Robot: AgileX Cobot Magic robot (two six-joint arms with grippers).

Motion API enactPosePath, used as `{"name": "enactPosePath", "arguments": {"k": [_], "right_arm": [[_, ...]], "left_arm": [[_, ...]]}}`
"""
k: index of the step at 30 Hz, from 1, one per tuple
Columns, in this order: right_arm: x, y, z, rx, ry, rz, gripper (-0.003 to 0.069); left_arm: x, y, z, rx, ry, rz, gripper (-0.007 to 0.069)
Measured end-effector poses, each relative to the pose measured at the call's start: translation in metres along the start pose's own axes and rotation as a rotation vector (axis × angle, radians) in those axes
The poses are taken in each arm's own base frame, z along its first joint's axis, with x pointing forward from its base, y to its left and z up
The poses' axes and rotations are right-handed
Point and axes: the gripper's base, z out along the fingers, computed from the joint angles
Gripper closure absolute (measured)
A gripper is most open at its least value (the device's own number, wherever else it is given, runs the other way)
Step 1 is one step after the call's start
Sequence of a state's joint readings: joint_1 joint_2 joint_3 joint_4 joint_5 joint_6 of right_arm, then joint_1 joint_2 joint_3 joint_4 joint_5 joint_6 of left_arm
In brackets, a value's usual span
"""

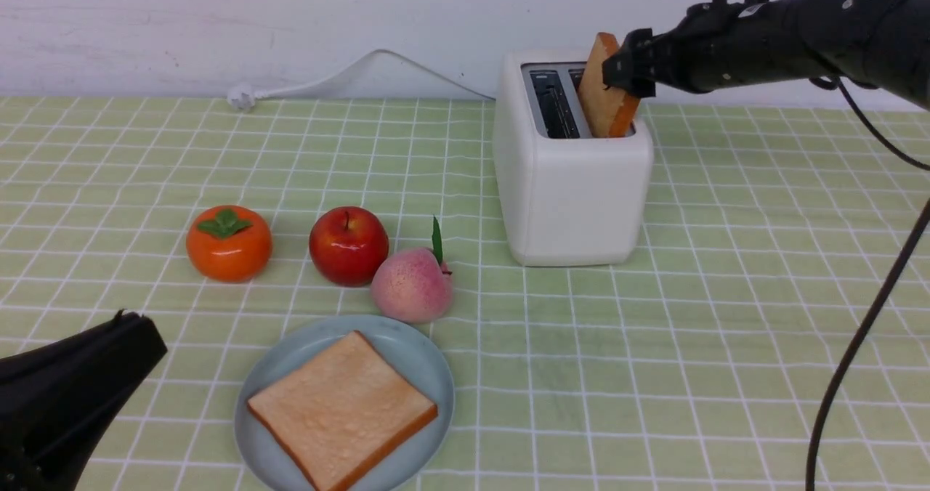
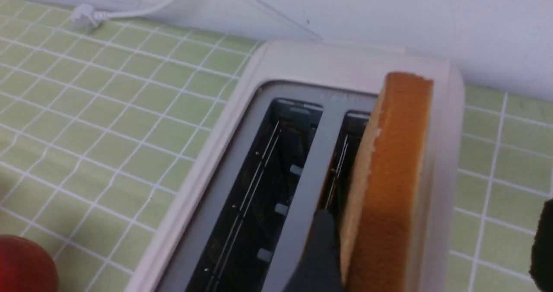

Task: Take toasted bread from bread machine on green coffee tablecloth place on plate.
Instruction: 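Grasp the toast slice in the toaster and pull it up out of the slot with the right gripper, then place the held slice of bread on top of the slice on the plate with the right gripper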

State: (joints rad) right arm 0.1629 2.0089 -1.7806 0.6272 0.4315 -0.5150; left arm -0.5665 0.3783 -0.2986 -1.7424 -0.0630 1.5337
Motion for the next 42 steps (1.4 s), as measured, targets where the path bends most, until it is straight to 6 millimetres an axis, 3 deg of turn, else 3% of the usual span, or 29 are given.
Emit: {"name": "enactPosePath", "arguments": {"k": [7,9,11,12,17,21,26,30,35,36,37,41,42], "right_arm": [[0.003,0.014,0.004,-0.027,0.008,-0.009,0.0223],[0.003,0.017,0.005,-0.033,0.009,-0.038,0.0312],[0.003,0.017,0.005,-0.033,0.008,-0.048,0.034],[0.002,0.017,0.005,-0.034,0.006,-0.063,0.0405],[0.003,0.017,0.007,-0.031,0.004,-0.086,0.053],[0.003,0.016,0.009,-0.028,0.0,-0.086,0.0571],[-0.004,0.017,0.005,-0.028,-0.022,-0.092,0.0571],[-0.026,0.026,-0.018,-0.054,-0.07,-0.103,0.0572],[-0.072,0.058,-0.093,-0.171,-0.144,-0.119,0.0576],[-0.074,0.062,-0.103,-0.189,-0.139,-0.12,0.0576],[-0.078,0.073,-0.127,-0.246,-0.111,-0.111,0.0576],[-0.073,0.09,-0.149,-0.347,0.0,-0.089,0.0576],[-0.062,0.105,-0.152,-0.42,0.103,-0.087,0.0576]], "left_arm": [[0.0,0.0,0.0,-0.001,0.0,0.062,0.0637],[0.0,0.0,0.0,0.003,0.0,0.066,0.0637],[0.0,0.0,0.0,0.003,0.0,0.067,0.0636],[0.0,0.0,0.0,0.005,0.0,0.068,0.0634],[0.0,-0.001,0.0,0.006,0.0,0.068,0.0629],[0.0,-0.001,0.0,0.006,0.0,0.068,0.0627],[0.0,-0.001,0.0,0.006,0.0,0.068,0.0626],[0.0,0.0,0.0,0.005,0.0,0.068,0.0625],[0.0,0.001,0.0,-0.01,0.0,0.068,0.0625],[0.0,0.001,0.0,-0.012,0.0,0.068,0.0625],[0.0,0.002,0.0,-0.027,0.0,0.068,0.0625],[0.0,0.007,0.0,-0.079,0.0,0.068,0.0625],[0.0,0.011,-0.001,-0.124,0.0,0.068,0.0625]]}}
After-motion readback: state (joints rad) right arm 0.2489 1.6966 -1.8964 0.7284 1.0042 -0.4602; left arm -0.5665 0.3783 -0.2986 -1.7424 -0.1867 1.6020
